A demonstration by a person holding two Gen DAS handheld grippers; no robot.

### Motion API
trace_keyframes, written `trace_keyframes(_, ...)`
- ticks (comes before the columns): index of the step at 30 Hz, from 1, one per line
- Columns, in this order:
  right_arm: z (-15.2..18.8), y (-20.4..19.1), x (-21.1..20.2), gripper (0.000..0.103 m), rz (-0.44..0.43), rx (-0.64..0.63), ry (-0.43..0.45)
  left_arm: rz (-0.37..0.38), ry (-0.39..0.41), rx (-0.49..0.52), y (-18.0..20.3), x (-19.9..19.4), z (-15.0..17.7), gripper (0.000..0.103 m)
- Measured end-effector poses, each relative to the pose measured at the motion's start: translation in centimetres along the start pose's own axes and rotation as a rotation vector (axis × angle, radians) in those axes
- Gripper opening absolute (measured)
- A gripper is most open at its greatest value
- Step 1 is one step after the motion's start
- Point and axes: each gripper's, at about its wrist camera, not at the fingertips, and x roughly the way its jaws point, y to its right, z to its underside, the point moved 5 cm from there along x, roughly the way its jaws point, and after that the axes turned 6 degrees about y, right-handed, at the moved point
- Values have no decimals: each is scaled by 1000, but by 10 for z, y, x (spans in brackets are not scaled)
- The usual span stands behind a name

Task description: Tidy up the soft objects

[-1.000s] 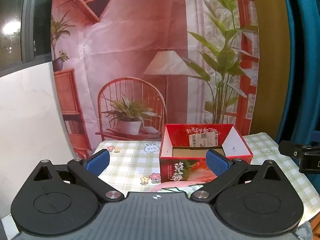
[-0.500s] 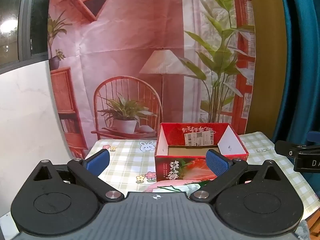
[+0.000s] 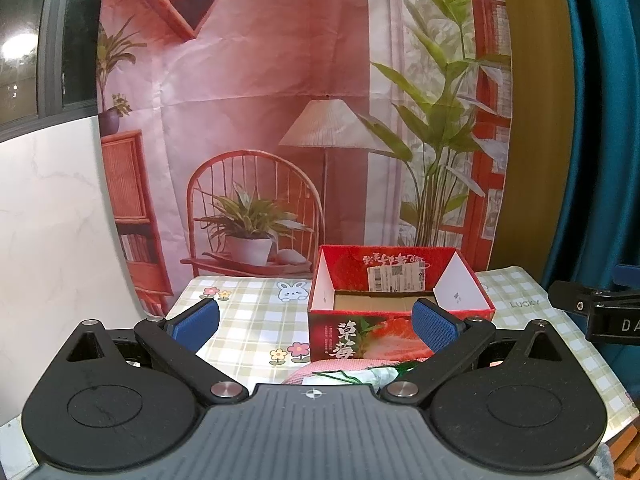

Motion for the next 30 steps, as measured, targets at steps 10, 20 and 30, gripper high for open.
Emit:
trace_keyframes(10,-3,0,-1,103,1,-3,1,2,5,-6,2,0,1,103)
trace_keyframes(20,-2,0,-1,103,1,-4,1,2,5,-6,2,-1,1,103)
trace_keyframes(30,-2,0,-1,103,3,-6,2,2,5,-6,2,0,1,103)
